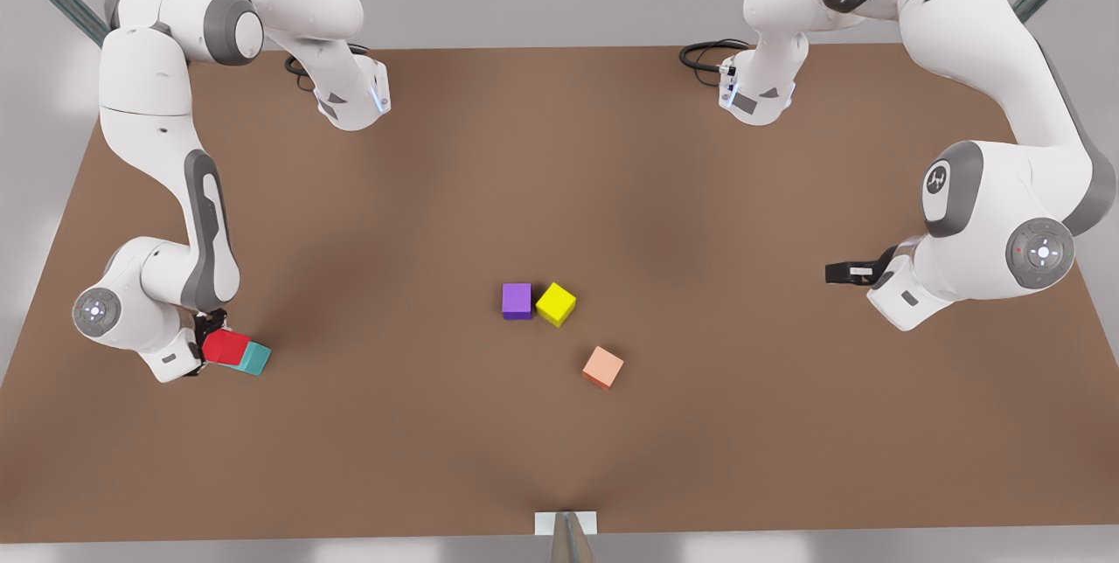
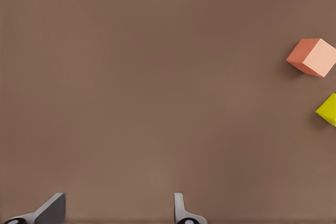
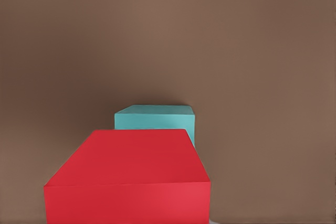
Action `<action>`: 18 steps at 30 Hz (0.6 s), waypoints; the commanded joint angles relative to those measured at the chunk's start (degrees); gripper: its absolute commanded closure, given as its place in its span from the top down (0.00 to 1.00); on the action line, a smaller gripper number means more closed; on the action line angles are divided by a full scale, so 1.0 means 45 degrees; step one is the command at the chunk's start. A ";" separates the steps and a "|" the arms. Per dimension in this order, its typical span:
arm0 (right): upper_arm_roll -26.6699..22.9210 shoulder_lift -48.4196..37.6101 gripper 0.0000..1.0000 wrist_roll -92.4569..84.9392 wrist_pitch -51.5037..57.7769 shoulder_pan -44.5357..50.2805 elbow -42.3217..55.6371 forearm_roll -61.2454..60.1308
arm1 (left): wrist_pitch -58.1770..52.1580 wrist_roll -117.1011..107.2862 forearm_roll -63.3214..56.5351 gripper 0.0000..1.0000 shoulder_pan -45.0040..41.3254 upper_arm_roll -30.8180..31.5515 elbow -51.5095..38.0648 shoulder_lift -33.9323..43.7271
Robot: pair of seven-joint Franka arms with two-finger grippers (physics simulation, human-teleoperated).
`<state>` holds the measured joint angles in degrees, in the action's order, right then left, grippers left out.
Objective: Pick up red wooden cube and pass to hand red wooden cube and place in blue wooden cube
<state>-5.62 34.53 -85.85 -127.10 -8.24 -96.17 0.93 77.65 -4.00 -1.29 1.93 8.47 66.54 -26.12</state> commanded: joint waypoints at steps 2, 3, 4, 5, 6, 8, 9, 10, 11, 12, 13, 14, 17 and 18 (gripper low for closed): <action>0.0019 -0.0036 1.00 0.0444 -0.0016 0.0015 -0.0132 -0.0051 | -0.0009 0.0049 -0.0007 1.00 0.0000 -0.0008 -0.0001 0.0022; 0.0019 -0.0017 1.00 0.0444 -0.0016 0.0035 -0.0132 -0.0051 | -0.0009 0.0049 -0.0007 1.00 0.0000 0.0011 -0.0001 0.0003; 0.0019 0.0003 1.00 0.0464 -0.0016 0.0054 -0.0152 -0.0051 | -0.0009 0.0049 -0.0007 1.00 0.0000 0.0011 -0.0001 0.0003; 0.0039 0.0022 1.00 0.0483 -0.0016 0.0054 -0.0152 -0.0051 | -0.0008 0.0049 -0.0007 1.00 0.0000 0.0011 -0.0001 0.0022; 0.0039 0.0042 1.00 0.0483 -0.0016 0.0074 -0.0152 -0.0051 | -0.0009 0.0049 -0.0007 1.00 0.0000 0.0011 -0.0001 0.0003; 0.0058 0.0061 1.00 0.0483 -0.0016 0.0074 -0.0171 -0.0070 | -0.0009 0.0049 -0.0007 1.00 0.0000 0.0011 -0.0001 0.0022; 0.0058 0.0061 1.00 0.0483 -0.0016 0.0074 -0.0152 -0.0070 | -0.0009 0.0049 -0.0007 1.00 0.0000 0.0011 -0.0001 0.0003; 0.0078 0.0061 1.00 0.0483 -0.0016 0.0074 -0.0152 -0.0070 | -0.0009 0.0049 -0.0007 1.00 0.0000 0.0011 -0.0001 0.0022; 0.0078 0.0061 1.00 0.0483 -0.0016 0.0074 -0.0132 -0.0070 | -0.0009 0.0049 -0.0007 1.00 0.0000 -0.0008 -0.0001 0.0022; 0.0078 0.0061 1.00 0.0483 0.0022 0.0074 -0.0113 -0.0051 | -0.0009 0.0049 -0.0007 1.00 0.0000 0.0011 -0.0001 0.0003; 0.0078 0.0061 1.00 0.0464 0.0061 0.0074 -0.0055 -0.0051 | -0.0009 0.0049 -0.0007 1.00 0.0000 0.0011 -0.0001 0.0022; 0.0078 0.0042 1.00 0.0444 0.0159 0.0074 0.0004 -0.0051 | -0.0009 0.0049 -0.0007 1.00 0.0000 0.0011 -0.0001 0.0003; 0.0117 -0.0075 1.00 0.0405 0.0510 0.0094 0.0063 -0.0051 | -0.0009 0.0049 -0.0007 1.00 0.0000 -0.0008 -0.0001 0.0022; 0.0117 -0.0095 1.00 0.0424 0.0569 0.0094 0.0082 -0.0051 | -0.0009 0.0049 -0.0007 1.00 0.0000 -0.0008 -0.0001 0.0003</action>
<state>-5.12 34.17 -84.53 -126.03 -7.83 -95.92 0.71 77.64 -3.87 -1.29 1.93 8.48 66.56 -26.12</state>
